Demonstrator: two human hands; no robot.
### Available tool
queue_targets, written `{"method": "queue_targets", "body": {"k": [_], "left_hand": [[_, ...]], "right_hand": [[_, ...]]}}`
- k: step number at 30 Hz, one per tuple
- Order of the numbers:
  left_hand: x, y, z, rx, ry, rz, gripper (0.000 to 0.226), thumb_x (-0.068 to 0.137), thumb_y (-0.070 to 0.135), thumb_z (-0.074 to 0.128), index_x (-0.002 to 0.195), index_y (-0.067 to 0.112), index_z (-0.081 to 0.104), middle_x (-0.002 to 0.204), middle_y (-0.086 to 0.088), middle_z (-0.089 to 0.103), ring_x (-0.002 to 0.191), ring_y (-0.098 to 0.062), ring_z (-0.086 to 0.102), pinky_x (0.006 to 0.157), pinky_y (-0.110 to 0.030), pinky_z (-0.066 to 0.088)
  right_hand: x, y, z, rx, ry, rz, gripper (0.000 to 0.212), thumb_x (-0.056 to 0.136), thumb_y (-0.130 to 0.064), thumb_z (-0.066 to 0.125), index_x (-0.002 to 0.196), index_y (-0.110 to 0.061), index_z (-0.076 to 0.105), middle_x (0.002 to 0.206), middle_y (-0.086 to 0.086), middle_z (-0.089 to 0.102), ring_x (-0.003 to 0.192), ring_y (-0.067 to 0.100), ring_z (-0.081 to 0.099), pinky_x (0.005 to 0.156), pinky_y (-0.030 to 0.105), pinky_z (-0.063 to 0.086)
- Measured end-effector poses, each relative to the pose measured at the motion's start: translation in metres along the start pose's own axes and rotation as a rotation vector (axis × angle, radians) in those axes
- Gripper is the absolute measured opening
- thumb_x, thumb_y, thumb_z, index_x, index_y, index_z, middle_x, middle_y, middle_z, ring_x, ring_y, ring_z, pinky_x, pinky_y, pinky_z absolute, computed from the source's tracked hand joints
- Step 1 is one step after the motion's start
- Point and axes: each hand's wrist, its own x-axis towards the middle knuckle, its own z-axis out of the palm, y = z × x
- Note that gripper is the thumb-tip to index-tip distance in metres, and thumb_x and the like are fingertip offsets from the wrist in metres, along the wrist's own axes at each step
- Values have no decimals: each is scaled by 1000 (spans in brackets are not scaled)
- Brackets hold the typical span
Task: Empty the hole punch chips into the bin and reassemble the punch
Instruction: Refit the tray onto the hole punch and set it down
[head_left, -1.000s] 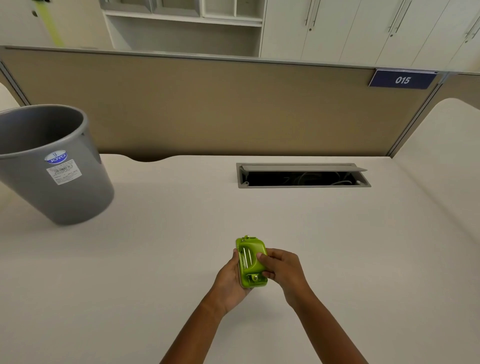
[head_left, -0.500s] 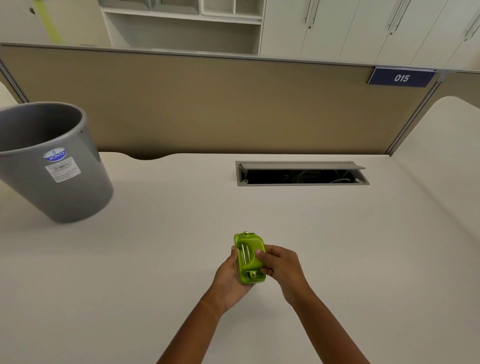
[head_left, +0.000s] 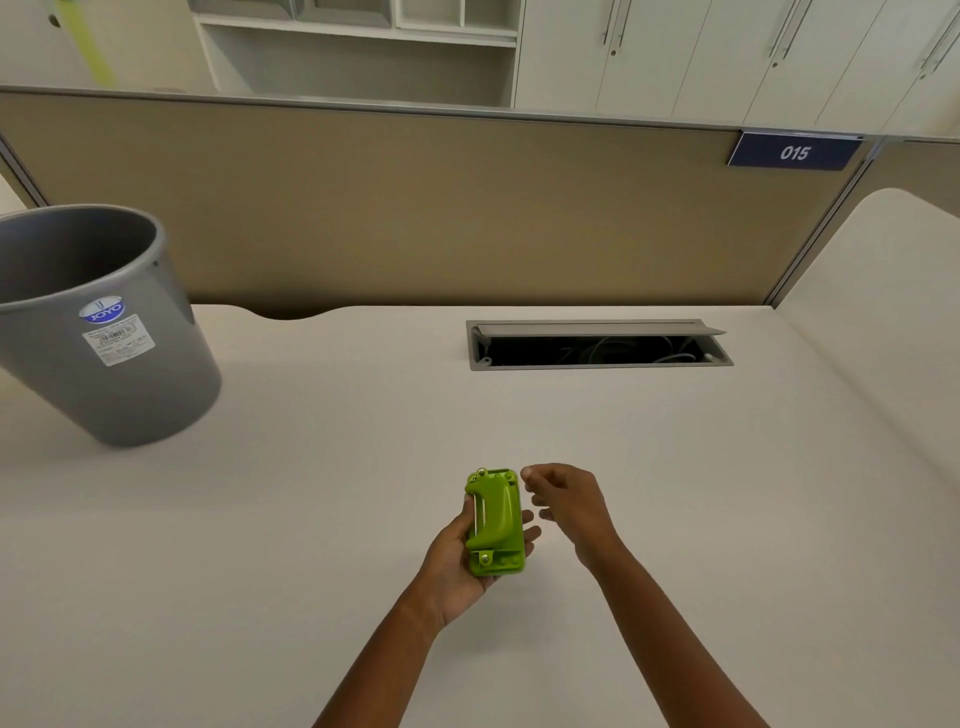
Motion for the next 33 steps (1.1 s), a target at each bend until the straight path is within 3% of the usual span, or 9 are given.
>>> {"method": "queue_targets", "body": {"k": [5, 9, 14, 18, 21, 23, 26, 30, 33], "left_hand": [[-2, 0, -2, 74, 12, -15, 52, 98, 41, 29, 94, 5, 66, 79, -15, 77, 70, -30, 74, 59, -34, 62], [-1, 3, -3, 157, 18, 1, 46, 98, 39, 28, 100, 8, 63, 82, -10, 77, 70, -27, 74, 60, -31, 61], [-2, 3, -2, 248, 22, 21, 43, 98, 38, 27, 104, 14, 62, 84, -4, 77, 74, -22, 74, 68, -30, 58], [-2, 0, 0, 284, 26, 56, 41, 98, 37, 27, 102, 18, 63, 83, -2, 77, 74, -19, 74, 63, -27, 59], [0, -2, 1, 265, 39, 94, 39, 99, 35, 28, 101, 18, 63, 78, -1, 77, 69, -18, 74, 58, -25, 59], [1, -2, 0, 241, 57, 115, 38, 98, 35, 30, 99, 16, 63, 71, 0, 77, 63, -15, 73, 53, -24, 58], [4, -1, 1, 136, 104, 131, 36, 98, 34, 34, 95, 12, 62, 59, -1, 74, 51, -11, 69, 47, -22, 56], [9, 10, 1, -67, 128, 198, 39, 99, 36, 31, 91, 12, 60, 58, -4, 73, 51, -16, 70, 49, -25, 58], [9, 17, 0, -48, 172, 252, 37, 99, 36, 31, 90, 16, 61, 61, -2, 72, 59, -15, 67, 50, -21, 57]], "right_hand": [[5, -3, -1, -2, -148, 94, 23, 87, -11, 58, 98, 6, 68, 83, 11, 64, 77, 18, 59, 58, 17, 46], [8, -6, -3, 85, -200, 172, 25, 88, -9, 57, 104, 8, 65, 75, 6, 63, 69, 11, 60, 62, 16, 47], [15, -7, 0, 123, -157, 275, 27, 87, -2, 54, 108, 13, 60, 72, 8, 59, 67, 14, 57, 66, 20, 47], [17, -7, 4, 77, -90, 283, 20, 86, -1, 55, 101, 10, 62, 65, 8, 54, 60, 15, 51, 62, 21, 45], [16, -6, 5, 56, -66, 234, 11, 85, -3, 57, 84, 5, 65, 63, 8, 52, 58, 15, 48, 59, 20, 45], [14, -4, 3, 76, -109, 179, 17, 86, -6, 57, 70, -4, 62, 68, 8, 56, 62, 15, 52, 61, 21, 47], [6, -3, -1, 134, -232, 190, 16, 88, -9, 56, 74, -9, 63, 74, 5, 63, 67, 15, 59, 62, 20, 52], [-7, 6, -1, 151, -380, 275, 12, 87, -11, 60, 77, -9, 65, 75, 6, 67, 61, 11, 66, 58, 17, 56], [-13, 11, 0, 204, -393, 274, 10, 86, -7, 60, 79, -6, 66, 76, 9, 66, 57, 8, 68, 59, 16, 57]]}}
